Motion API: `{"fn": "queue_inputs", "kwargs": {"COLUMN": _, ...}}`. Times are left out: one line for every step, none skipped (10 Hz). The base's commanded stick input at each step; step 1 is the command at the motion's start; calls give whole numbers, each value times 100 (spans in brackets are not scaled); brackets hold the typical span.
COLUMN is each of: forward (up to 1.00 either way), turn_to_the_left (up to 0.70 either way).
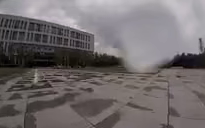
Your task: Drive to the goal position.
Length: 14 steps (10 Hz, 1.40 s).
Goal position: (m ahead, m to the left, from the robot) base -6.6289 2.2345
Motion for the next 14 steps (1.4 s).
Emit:
{"fn": "queue_inputs", "kwargs": {"forward": 70, "turn_to_the_left": 0}}
{"fn": "queue_inputs", "kwargs": {"forward": 70, "turn_to_the_left": 0}}
{"fn": "queue_inputs", "kwargs": {"forward": 70, "turn_to_the_left": 0}}
{"fn": "queue_inputs", "kwargs": {"forward": 70, "turn_to_the_left": 0}}
{"fn": "queue_inputs", "kwargs": {"forward": 70, "turn_to_the_left": 0}}
{"fn": "queue_inputs", "kwargs": {"forward": 70, "turn_to_the_left": 0}}
{"fn": "queue_inputs", "kwargs": {"forward": 70, "turn_to_the_left": 0}}
{"fn": "queue_inputs", "kwargs": {"forward": 70, "turn_to_the_left": 0}}
{"fn": "queue_inputs", "kwargs": {"forward": 70, "turn_to_the_left": 0}}
{"fn": "queue_inputs", "kwargs": {"forward": 70, "turn_to_the_left": 0}}
{"fn": "queue_inputs", "kwargs": {"forward": 70, "turn_to_the_left": 0}}
{"fn": "queue_inputs", "kwargs": {"forward": 70, "turn_to_the_left": 0}}
{"fn": "queue_inputs", "kwargs": {"forward": 70, "turn_to_the_left": 0}}
{"fn": "queue_inputs", "kwargs": {"forward": 70, "turn_to_the_left": 0}}
